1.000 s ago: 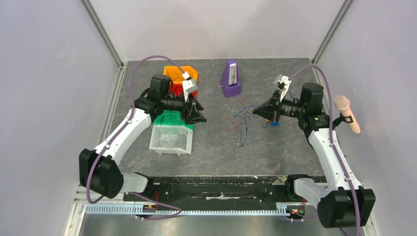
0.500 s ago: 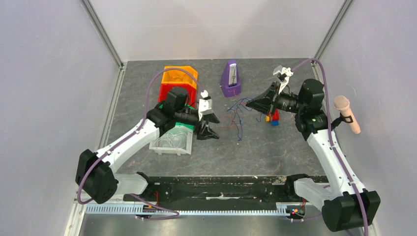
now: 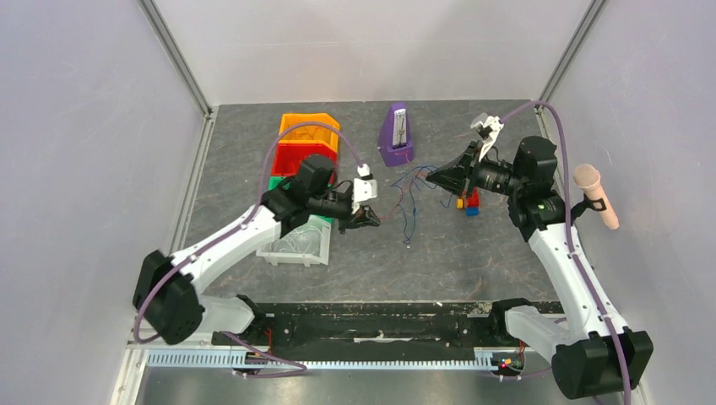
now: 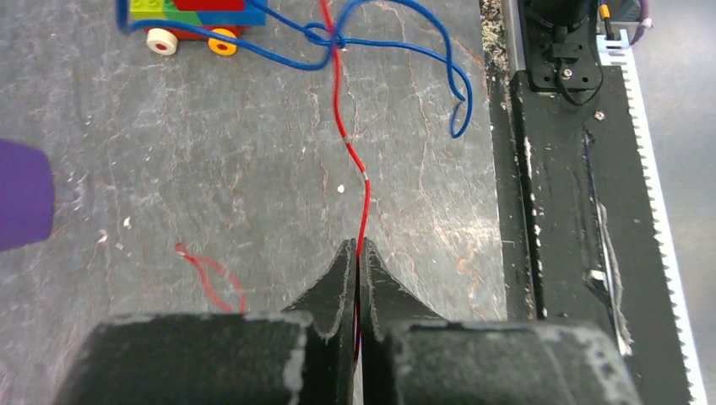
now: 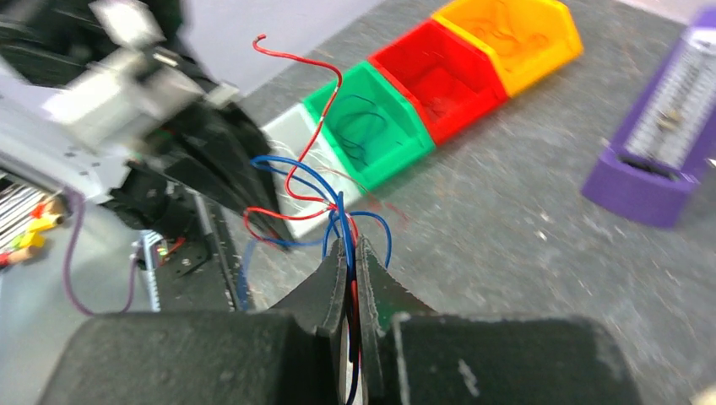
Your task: Untangle the cables
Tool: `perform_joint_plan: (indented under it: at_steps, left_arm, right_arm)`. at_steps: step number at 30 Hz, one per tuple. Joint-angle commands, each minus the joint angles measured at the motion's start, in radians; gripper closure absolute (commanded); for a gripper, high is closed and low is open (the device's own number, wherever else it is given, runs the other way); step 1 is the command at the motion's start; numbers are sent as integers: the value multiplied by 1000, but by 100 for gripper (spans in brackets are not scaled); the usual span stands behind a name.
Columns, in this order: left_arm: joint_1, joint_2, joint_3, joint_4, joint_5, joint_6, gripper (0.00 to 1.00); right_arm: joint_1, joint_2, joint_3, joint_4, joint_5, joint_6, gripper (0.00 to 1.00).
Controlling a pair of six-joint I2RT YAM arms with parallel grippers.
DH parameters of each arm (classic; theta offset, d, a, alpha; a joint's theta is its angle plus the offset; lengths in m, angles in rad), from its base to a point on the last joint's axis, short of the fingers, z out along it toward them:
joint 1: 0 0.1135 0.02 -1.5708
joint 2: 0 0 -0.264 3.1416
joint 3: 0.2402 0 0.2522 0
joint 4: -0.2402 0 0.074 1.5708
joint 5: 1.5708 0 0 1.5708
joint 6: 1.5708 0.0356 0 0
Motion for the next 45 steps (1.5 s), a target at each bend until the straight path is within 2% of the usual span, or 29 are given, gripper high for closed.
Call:
perform_joint_plan:
  at_steps: [1, 4, 9, 13, 19, 24, 27, 29, 30, 32, 35, 38, 40, 45]
  left_arm:
    - [59, -181, 24, -93, 60, -1, 98]
    - [78, -243, 91, -90, 71, -149, 98]
    - [79, -237, 192, 103, 39, -486, 98]
    - [112, -197, 288, 228, 24, -670, 98]
    - [179, -146, 427, 327, -8, -823, 98]
    - [227, -113, 498, 337, -12, -869, 98]
    - [281, -88, 537, 333, -17, -936, 98]
    - [301, -73, 556, 305, 6, -927, 98]
    - [301, -73, 558, 288, 20, -903, 98]
    - [301, -73, 547, 268, 39, -887, 98]
    - [301, -79, 521, 251, 55, -877, 98]
    - [293, -78, 487, 251, 69, -882, 98]
    - [278, -66, 472, 252, 71, -892, 98]
    - [163, -10, 467, 253, 62, -902, 98]
  right_arm:
    - [-66, 19, 24, -205, 135, -201, 100]
    - [-82, 78, -8, -336, 123, -380, 100]
    - [-48, 97, -116, -251, 76, -389, 99]
    - [-35, 132, -132, -242, 88, -408, 88]
    - [-36, 164, -177, -306, 131, -524, 89]
    - [-36, 160, -233, -315, 188, -587, 100]
    - [-36, 166, -250, -318, 237, -608, 100]
    - [-36, 171, -238, -322, 223, -601, 98]
    - [-36, 171, -220, -319, 185, -580, 88]
    - [-35, 152, -187, -251, 108, -473, 59]
    - [-7, 77, -173, 9, 76, -203, 34]
    - [47, 22, -170, 294, 119, 15, 9]
    - [88, 32, -127, 351, 155, 65, 2]
    - [204, 57, -56, 424, 328, -6, 2]
